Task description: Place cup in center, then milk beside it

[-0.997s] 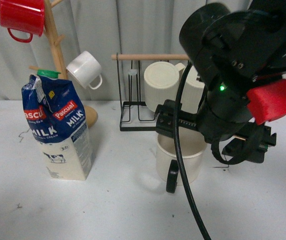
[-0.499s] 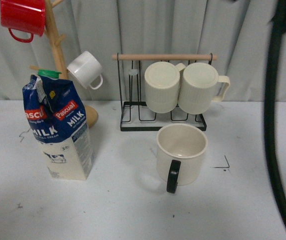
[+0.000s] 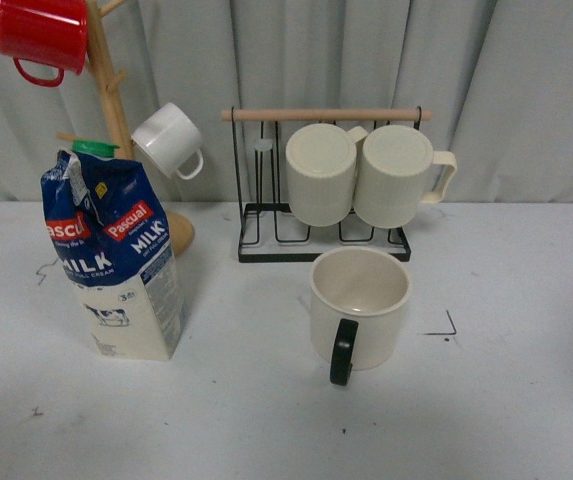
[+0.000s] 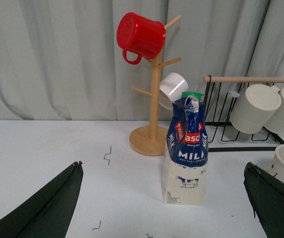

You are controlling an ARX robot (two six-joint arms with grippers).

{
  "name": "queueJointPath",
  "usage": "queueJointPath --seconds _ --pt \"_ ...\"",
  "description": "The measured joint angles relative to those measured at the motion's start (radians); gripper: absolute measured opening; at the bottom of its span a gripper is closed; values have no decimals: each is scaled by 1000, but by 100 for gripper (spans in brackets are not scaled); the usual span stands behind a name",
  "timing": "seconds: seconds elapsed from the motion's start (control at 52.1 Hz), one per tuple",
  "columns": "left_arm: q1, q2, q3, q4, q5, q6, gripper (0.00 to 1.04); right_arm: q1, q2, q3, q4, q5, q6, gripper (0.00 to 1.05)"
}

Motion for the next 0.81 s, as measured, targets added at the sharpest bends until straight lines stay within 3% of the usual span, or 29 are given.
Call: queueJointPath --seconds 0.153,0.192,0.806 --pt "0 0 0 0 0 0 98 -77 -175 -124 -59 -77 0 2" --pt "0 0 0 0 0 0 98 -172 -316 -179 -145 -177 -2 2" --pt "0 0 0 0 0 0 98 -172 -630 -230 -388 -177 -3 2"
